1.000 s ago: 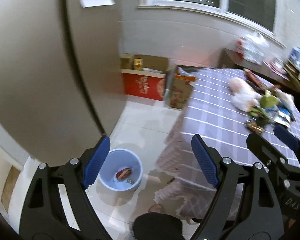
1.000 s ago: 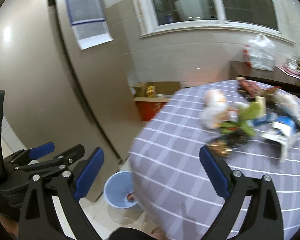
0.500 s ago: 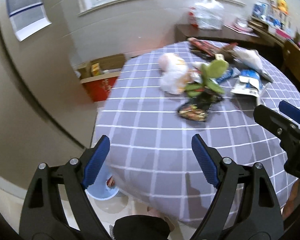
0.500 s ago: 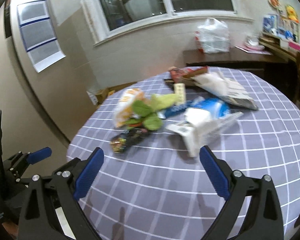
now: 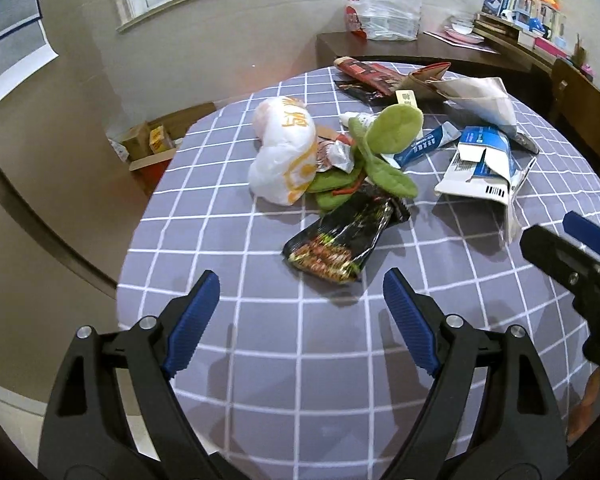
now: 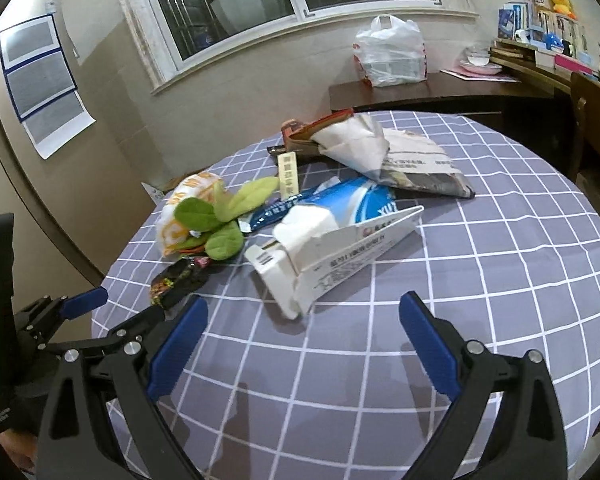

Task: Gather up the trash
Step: 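Grasp the dark snack wrapper with the left gripper while the right gripper grasps the white bag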

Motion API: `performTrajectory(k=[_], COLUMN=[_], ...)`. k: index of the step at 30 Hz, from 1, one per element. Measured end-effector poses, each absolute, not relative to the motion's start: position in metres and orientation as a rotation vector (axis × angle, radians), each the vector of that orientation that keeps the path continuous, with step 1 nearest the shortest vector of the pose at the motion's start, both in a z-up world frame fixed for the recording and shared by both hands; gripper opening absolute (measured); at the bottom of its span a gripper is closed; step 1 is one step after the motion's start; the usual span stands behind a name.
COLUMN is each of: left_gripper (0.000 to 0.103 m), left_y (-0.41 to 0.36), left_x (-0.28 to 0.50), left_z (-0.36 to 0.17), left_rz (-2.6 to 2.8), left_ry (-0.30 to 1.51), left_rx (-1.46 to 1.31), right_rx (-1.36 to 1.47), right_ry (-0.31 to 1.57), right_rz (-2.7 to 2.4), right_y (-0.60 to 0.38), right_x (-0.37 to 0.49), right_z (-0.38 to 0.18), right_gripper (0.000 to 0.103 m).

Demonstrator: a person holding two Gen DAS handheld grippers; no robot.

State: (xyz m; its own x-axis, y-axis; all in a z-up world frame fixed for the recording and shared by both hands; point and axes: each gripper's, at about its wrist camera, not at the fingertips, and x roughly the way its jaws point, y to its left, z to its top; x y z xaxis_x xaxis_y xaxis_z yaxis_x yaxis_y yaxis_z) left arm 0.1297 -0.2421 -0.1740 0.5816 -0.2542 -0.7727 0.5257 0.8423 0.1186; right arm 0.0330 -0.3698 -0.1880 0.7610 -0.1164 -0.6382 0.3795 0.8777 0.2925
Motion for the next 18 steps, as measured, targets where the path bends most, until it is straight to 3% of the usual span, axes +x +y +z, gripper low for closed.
performTrajectory(k=[7, 9, 10, 12, 18], left_gripper=[0.082, 0.070, 0.051, 0.047, 0.022], left_y=[-0.258, -0.262, -0.264, -0.264, -0.232], left_x=[0.145, 0.149, 0.152, 0.153, 0.147], left_z=[-0.179, -0.181, -0.185, -0.188, -0.180], left_rz=[-0.511, -0.545, -0.567, -0.571, -0.587], left_ry=[0.817, 0.820, 0.845, 0.849, 0.854], left_rx=[0.359, 0.357, 0.357, 0.357, 0.228], right_rx=[0.474, 0.467, 0.460, 0.452, 0.429], right_ry=[0.695, 0.694, 0.693, 0.691, 0.689], right_rz=[-0.265, -0.268, -0.271, -0.267, -0.219], right_y=[-0.378, -0.377, -0.376, -0.372, -0.353], right_x=[0.039, 0.040, 0.041, 0.043, 0.048], right_z=[-0.194, -0.193, -0.191, -0.189, -0.180], right_gripper=[0.095, 0.095, 0.095, 0.095, 0.095])
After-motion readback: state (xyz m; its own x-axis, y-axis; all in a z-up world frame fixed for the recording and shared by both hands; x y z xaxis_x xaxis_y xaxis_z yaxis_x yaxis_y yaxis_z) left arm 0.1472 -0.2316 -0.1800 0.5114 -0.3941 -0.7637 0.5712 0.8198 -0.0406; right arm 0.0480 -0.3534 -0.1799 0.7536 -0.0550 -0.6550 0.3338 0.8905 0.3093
